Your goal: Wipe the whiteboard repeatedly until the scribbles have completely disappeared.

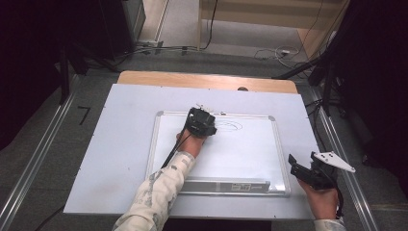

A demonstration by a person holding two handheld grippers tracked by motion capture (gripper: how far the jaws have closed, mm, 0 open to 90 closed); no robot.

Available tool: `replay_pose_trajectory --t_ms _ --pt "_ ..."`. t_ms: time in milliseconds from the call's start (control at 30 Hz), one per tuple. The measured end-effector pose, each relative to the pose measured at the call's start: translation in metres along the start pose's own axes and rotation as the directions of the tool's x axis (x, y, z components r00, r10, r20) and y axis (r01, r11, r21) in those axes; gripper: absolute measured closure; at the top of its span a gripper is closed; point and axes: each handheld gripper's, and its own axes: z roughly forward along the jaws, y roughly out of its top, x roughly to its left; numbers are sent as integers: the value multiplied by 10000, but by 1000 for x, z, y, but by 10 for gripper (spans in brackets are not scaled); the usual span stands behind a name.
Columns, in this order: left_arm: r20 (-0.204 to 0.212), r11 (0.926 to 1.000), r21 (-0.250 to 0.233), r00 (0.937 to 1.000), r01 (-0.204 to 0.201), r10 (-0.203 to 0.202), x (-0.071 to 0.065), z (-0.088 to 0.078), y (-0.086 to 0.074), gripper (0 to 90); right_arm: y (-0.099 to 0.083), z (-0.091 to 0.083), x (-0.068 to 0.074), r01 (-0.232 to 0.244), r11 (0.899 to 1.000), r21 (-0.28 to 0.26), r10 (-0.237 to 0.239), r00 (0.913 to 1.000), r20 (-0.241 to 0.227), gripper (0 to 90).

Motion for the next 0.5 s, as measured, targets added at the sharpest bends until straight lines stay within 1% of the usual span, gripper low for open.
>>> replay_pose_trajectory --t_ms 200,500 --pt "46 10000 -50 10000 -3 3 -6 3 3 407 0 0 0 -11 10000 -14 11 10000 -9 181" --pt "116 9999 -56 9998 -144 145 -16 7 7 408 0 0 1 5 10000 18 -5 10000 -31 182"
